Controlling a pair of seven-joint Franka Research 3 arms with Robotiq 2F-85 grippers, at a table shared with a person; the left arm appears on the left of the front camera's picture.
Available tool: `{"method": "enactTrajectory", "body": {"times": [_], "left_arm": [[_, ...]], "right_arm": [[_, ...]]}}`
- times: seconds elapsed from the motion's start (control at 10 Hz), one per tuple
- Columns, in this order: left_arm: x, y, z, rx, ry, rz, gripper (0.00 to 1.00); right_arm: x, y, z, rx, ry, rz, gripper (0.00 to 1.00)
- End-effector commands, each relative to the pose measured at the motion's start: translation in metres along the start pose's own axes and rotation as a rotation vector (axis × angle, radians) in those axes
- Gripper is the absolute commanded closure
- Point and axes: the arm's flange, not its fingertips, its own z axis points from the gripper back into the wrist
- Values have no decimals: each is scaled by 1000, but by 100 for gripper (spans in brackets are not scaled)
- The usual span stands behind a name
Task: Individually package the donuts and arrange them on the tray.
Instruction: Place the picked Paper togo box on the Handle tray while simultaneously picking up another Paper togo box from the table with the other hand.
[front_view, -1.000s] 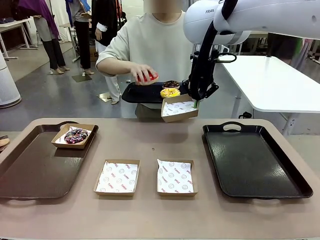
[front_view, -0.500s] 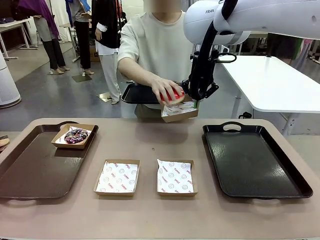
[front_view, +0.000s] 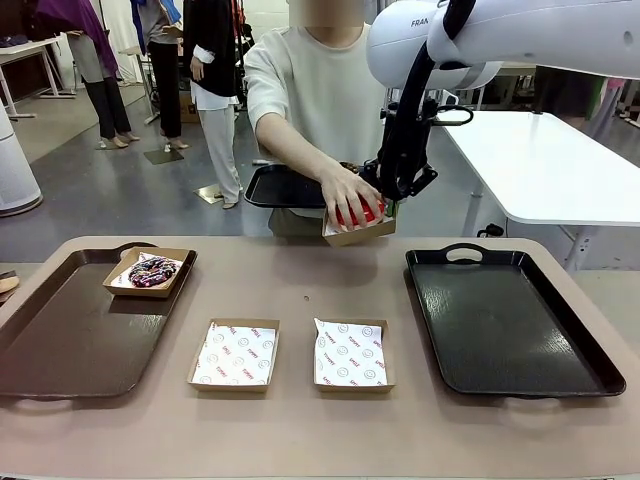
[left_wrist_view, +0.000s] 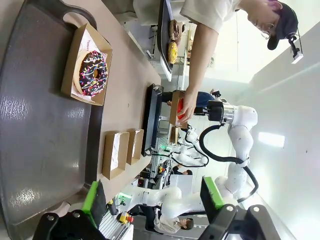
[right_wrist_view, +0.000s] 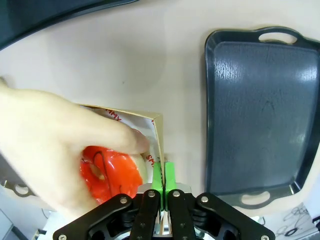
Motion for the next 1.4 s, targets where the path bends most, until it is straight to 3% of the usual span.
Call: {"method": "enactTrajectory", "body": {"times": [0.0, 1.2, 1.3], "left_arm": [[0, -2, 1, 0, -1, -6, 0], [0, 0, 0, 0, 0, 0, 0], [-4, -15, -7, 57, 35, 7, 0]], "right_arm": [[-1, -1, 1, 1, -5, -1, 100], [0, 0, 0, 0, 0, 0, 98], [-6, -18, 9, 12, -30, 19, 98]]}}
